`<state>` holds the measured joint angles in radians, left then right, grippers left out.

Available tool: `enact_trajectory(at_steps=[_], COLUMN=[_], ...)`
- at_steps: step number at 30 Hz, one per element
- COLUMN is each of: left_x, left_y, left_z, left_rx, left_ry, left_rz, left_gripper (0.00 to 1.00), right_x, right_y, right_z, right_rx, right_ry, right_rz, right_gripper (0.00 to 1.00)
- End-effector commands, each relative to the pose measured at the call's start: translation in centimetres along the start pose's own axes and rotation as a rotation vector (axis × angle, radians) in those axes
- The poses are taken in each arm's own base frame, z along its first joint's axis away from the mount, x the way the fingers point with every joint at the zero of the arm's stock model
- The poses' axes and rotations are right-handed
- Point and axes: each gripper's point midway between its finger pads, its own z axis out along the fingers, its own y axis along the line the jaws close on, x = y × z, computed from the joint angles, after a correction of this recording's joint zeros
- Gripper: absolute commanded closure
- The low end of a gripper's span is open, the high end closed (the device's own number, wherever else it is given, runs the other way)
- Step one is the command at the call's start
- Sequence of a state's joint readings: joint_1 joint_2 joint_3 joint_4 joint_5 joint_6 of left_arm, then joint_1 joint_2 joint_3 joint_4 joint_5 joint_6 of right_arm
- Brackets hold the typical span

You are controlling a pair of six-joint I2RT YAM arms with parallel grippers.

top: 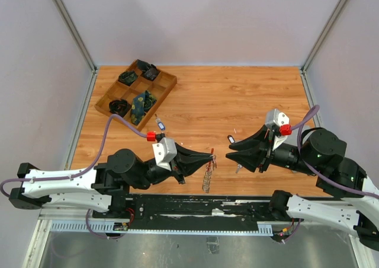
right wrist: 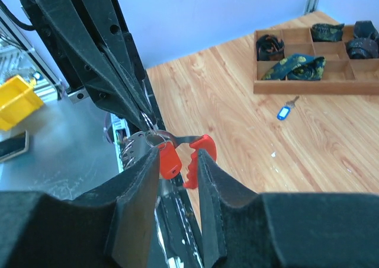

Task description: Put the keys on the keyring

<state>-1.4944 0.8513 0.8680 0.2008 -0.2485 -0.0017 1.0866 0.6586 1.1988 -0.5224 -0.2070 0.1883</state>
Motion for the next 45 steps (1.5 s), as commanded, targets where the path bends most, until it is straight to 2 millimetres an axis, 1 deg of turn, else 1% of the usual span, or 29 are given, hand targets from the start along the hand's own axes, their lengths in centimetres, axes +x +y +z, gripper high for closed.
enact_trajectory(at_steps=[1,6,11,15,23,28,32,39,42,45], left_x=[-4.3,-5.5,-5.7,-5.9,-6.8,-7.0,-6.9,-6.9,-6.9,-7.0], left_y=[0.1,-0.4,-0.6,-0.7,-0.9,-1.2,-1.2,-1.3,-1.4,-1.4], left_z=[-0.4,-0.6,-0.7,-0.7,-1.1,-1.2,-1.1,-1.0,-1.0,-1.0], left_rx=[-0.001,0.026,0.037,0.043,0.061,0.076,0.078,0.082,0.084,0.084], left_ry=[-0.165,-0.21,-0.222,-0.228,-0.25,-0.256,-0.254,-0.252,-0.252,-0.252], left_rz=[-0.063,-0.086,-0.093,-0.094,-0.095,-0.096,-0.095,-0.096,-0.096,-0.096], left_gripper=[1.0,0.99,1.0,1.0,1.0,0.99,0.99,1.0,0.99,0.99], right_x=[-2.9,-3.3,-3.6,-3.1,-0.6,0.3,0.6,0.9,0.9,0.9], right_y=[1.5,3.0,4.0,4.1,3.4,3.0,3.0,3.8,4.1,4.2], right_z=[1.0,1.7,2.0,2.1,2.1,2.1,2.3,3.3,3.6,3.6], right_rx=[-0.078,-0.182,-0.245,-0.257,-0.231,-0.213,-0.214,-0.274,-0.293,-0.3], right_ry=[-0.17,-0.21,-0.226,-0.204,-0.108,-0.082,-0.072,-0.049,-0.044,-0.046], right_rz=[0.02,-0.048,-0.075,-0.085,-0.099,-0.095,-0.091,-0.082,-0.08,-0.081], right_gripper=[0.67,0.67,0.67,0.67,0.65,0.66,0.66,0.59,0.59,0.62])
